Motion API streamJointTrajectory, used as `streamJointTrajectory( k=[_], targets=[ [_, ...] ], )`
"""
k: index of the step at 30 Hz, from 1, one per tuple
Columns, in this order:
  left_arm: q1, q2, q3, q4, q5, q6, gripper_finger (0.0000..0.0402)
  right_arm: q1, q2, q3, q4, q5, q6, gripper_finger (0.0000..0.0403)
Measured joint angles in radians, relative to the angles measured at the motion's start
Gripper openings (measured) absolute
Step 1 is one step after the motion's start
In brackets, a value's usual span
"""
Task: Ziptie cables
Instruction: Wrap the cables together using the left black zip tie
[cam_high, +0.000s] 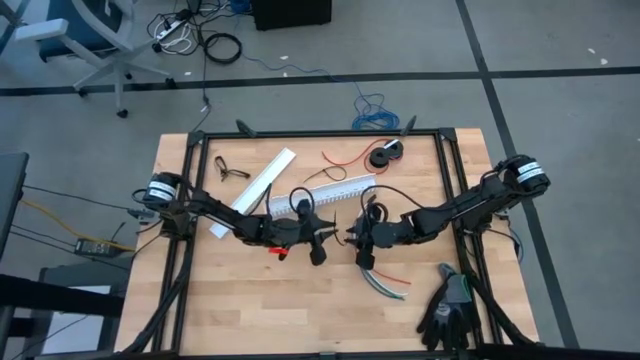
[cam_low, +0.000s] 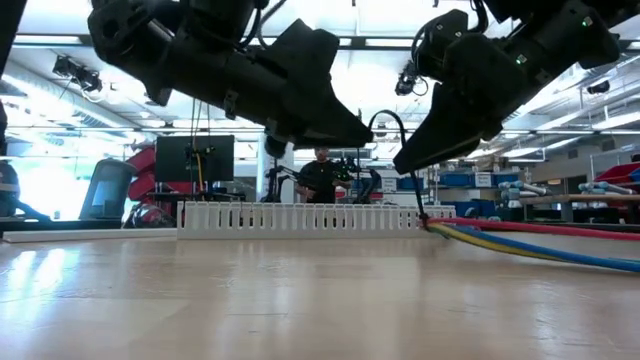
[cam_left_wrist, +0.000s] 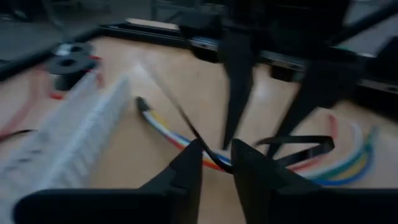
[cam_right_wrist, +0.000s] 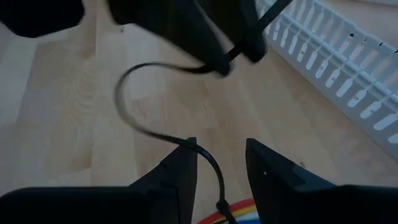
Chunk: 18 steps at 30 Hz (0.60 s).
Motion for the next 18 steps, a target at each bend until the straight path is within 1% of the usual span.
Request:
streamJointTrajectory(
  k=[2, 5, 7, 10, 13, 18],
  targets=[
    [0.001, 0.023, 0.000, 0.039, 0.032, -0.011, 0.0120, 0.000, 0.000, 0.000, -0.002, -0.001, 0.002, 0.0130],
    [0.001, 0.040, -0.001, 0.082, 0.038, -0.014, 0.0149, 0.000, 0.000, 0.000, -0.003, -0.002, 0.014, 0.0138],
    [0.001, 0.040, -0.001, 0.117, 0.038, -0.011, 0.0162, -0.001, 0.000, 0.000, 0.000, -0.008, 0.008, 0.0139],
    [0.001, 0.040, -0.001, 0.207, 0.039, 0.043, 0.0174, 0.000, 0.000, 0.000, -0.005, -0.020, 0.007, 0.0138],
    [0.005, 0.039, 0.000, 0.262, 0.038, 0.093, 0.0177, 0.000, 0.000, 0.000, -0.004, -0.071, 0.010, 0.0138],
    [0.028, 0.039, 0.000, 0.273, 0.037, 0.092, 0.0178, 0.000, 0.000, 0.000, 0.000, -0.210, 0.046, 0.0138]
  ],
)
